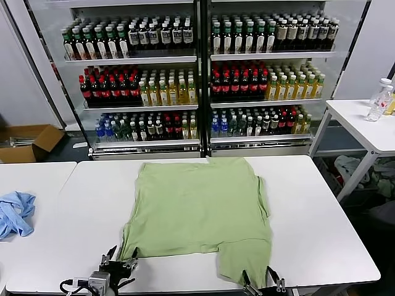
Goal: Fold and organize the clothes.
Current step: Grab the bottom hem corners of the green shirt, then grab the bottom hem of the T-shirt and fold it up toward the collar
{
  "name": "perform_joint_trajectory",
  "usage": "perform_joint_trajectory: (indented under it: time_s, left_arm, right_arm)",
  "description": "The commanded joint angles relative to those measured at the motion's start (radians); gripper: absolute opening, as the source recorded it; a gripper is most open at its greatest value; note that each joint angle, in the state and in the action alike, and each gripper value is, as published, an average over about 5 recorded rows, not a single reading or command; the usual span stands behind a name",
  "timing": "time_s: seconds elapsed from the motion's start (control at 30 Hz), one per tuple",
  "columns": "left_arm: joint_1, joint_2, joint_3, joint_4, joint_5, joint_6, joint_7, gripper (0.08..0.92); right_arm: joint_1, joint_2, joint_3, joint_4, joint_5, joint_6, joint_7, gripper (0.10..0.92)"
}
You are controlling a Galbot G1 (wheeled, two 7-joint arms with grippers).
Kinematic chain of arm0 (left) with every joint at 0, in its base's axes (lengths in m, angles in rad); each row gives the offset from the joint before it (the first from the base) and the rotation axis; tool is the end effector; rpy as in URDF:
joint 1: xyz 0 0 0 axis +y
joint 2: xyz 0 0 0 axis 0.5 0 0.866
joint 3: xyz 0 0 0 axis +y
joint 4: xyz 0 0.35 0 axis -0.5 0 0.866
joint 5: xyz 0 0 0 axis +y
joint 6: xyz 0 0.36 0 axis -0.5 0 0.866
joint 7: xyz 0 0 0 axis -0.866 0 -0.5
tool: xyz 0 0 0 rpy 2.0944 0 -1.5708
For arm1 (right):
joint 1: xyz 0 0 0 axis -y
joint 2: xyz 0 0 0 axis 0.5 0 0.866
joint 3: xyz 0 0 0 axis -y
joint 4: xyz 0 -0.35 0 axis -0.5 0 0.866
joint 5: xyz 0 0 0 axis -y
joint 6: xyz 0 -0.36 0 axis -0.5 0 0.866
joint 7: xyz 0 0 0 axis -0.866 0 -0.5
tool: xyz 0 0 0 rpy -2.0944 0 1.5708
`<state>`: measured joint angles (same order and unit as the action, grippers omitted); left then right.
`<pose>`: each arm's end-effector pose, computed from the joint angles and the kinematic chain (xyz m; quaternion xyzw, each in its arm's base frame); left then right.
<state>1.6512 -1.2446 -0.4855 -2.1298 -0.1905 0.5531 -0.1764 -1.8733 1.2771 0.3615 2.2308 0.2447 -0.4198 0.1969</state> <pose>0.1633 0.0400 -0.3003 -0.0060 -0.9505 -0.0843 0.2989 0.0895 0.0065 -0.2992 0.0631 -0.9467 -0.0042 0.3160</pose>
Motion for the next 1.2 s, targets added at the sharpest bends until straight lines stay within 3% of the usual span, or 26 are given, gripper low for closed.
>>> perform_joint_trajectory:
  time_s: [0.03,0.37,0.53,0.7,1.2]
  left_arm:
    - [-0.002,0.012,-0.008,0.002,-0.115,0.024,0.003,0.506]
    - [-0.028,0.043,-0.044,-0.054,-0.222,-0.064,0.052,0.22]
    - [-0.053,0.069,-0.062,-0.091,-0.308,-0.084,0.075,0.099]
    - [-0.12,0.088,-0.075,-0.084,-0.405,-0.056,0.091,0.084]
    - [-0.467,0.116,-0.002,0.186,-0.411,-0.036,0.076,0.084]
  right_arm:
    - [-0.01,0.003,-0.008,0.01,0.133,-0.035,0.003,0.455]
    - [0.062,-0.056,0.062,0.064,0.077,0.102,-0.013,0.169]
    - [0.174,-0.116,0.109,0.061,0.122,0.152,0.007,0.106]
    - [0.338,-0.176,0.114,0.002,0.208,0.19,0.043,0.106]
    - [0.844,-0.284,-0.042,-0.355,0.284,0.141,0.046,0.106]
